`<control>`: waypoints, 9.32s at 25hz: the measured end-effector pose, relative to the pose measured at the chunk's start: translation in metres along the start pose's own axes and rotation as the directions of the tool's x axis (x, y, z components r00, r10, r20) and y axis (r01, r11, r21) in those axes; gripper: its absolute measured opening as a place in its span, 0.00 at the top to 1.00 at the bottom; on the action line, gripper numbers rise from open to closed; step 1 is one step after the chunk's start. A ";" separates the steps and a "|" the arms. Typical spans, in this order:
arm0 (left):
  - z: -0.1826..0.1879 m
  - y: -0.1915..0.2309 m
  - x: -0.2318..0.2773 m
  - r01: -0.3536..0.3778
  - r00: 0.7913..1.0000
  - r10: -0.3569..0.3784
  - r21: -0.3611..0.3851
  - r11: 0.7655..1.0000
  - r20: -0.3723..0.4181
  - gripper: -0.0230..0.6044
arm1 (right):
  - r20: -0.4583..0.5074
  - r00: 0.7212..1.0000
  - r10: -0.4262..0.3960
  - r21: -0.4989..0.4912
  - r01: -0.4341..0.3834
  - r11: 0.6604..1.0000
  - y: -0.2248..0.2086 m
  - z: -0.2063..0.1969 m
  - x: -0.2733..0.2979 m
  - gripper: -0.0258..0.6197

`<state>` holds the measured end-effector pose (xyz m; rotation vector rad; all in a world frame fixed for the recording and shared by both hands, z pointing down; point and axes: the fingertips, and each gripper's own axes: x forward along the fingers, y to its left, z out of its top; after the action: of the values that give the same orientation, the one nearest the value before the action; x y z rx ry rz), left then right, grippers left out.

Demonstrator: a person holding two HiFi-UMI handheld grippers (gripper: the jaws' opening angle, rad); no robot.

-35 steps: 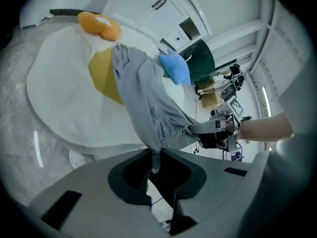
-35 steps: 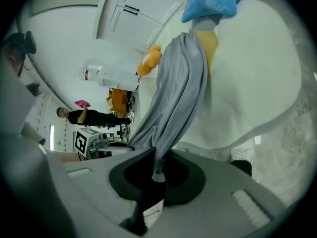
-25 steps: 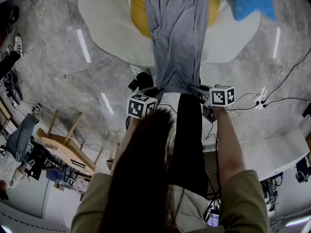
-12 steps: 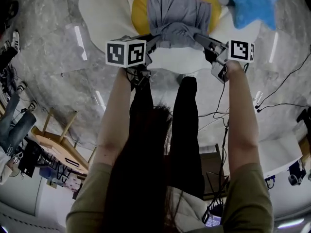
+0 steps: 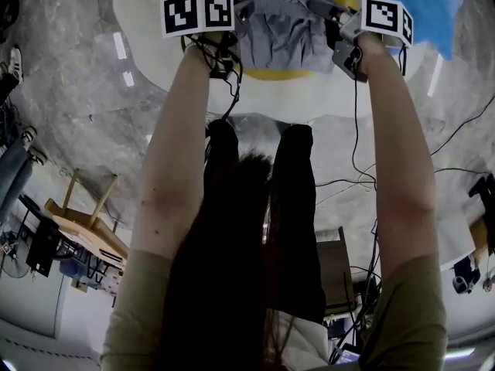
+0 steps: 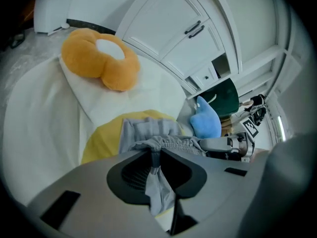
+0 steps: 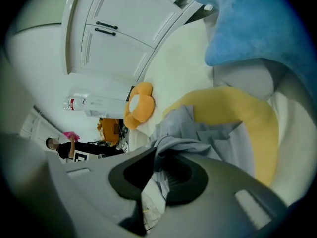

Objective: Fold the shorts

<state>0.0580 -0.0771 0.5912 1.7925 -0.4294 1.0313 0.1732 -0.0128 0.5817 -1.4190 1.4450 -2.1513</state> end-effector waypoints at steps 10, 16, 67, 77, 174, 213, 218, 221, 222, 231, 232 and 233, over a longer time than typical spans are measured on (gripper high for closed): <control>0.024 -0.017 -0.019 0.142 0.972 -0.142 0.013 0.990 0.188 0.46 | 0.075 0.997 -0.026 -0.377 0.053 0.925 0.018 0.031 -0.019 0.51; -0.073 -0.017 -0.004 0.105 0.966 0.105 0.734 0.671 -0.234 0.46 | -0.355 0.856 -0.377 -0.848 -0.125 0.515 -0.006 -0.065 -0.007 0.51; -0.042 0.002 0.015 -0.095 0.986 0.163 0.681 0.726 -0.037 0.38 | 0.054 0.837 -0.545 -0.880 0.298 0.369 -0.027 0.034 0.029 0.84; -0.029 -0.007 0.021 -0.041 0.990 0.127 0.755 0.654 -0.056 0.38 | 0.097 0.880 -0.465 -0.846 0.320 0.428 -0.007 0.087 0.011 0.96; -0.097 -0.005 0.047 0.150 0.956 0.172 0.900 0.410 -0.237 0.36 | -0.204 0.700 -0.684 -0.949 -0.313 -0.038 -0.100 -0.067 -0.027 0.53; -0.165 -0.002 0.049 0.143 0.970 0.136 0.925 0.353 -0.202 0.33 | -0.145 0.753 -0.642 -0.810 -0.463 -0.360 -0.137 -0.138 -0.051 0.35; -0.168 -0.036 0.034 0.173 0.973 0.064 0.883 0.437 -0.222 0.34 | -0.232 0.765 -0.601 -0.857 -0.453 -0.245 -0.107 -0.157 -0.057 0.35; -0.196 -0.047 0.032 0.271 0.946 0.058 0.877 0.398 -0.318 0.34 | -0.263 0.709 -0.655 -0.827 -0.515 -0.225 -0.117 -0.173 -0.066 0.35; -0.207 -0.043 0.033 0.292 0.935 0.080 0.875 0.386 -0.347 0.34 | -0.256 0.695 -0.672 -0.825 -0.519 -0.222 -0.123 -0.174 -0.068 0.35; -0.225 -0.046 0.038 0.272 0.944 0.103 0.916 0.294 -0.313 0.34 | -0.171 0.761 -0.626 -0.819 -0.463 -0.339 -0.117 -0.191 -0.075 0.35; -0.230 -0.044 0.043 0.286 0.935 0.124 0.915 0.284 -0.331 0.34 | -0.164 0.748 -0.643 -0.814 -0.471 -0.340 -0.124 -0.194 -0.075 0.35; -0.236 -0.040 0.047 0.298 0.925 0.145 0.908 0.294 -0.351 0.34 | -0.150 0.736 -0.661 -0.817 -0.469 -0.337 -0.132 -0.194 -0.074 0.35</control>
<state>0.0049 0.1552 0.6423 2.5058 0.7578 1.7308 0.1036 0.2185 0.6292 -0.5097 4.3303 -0.6218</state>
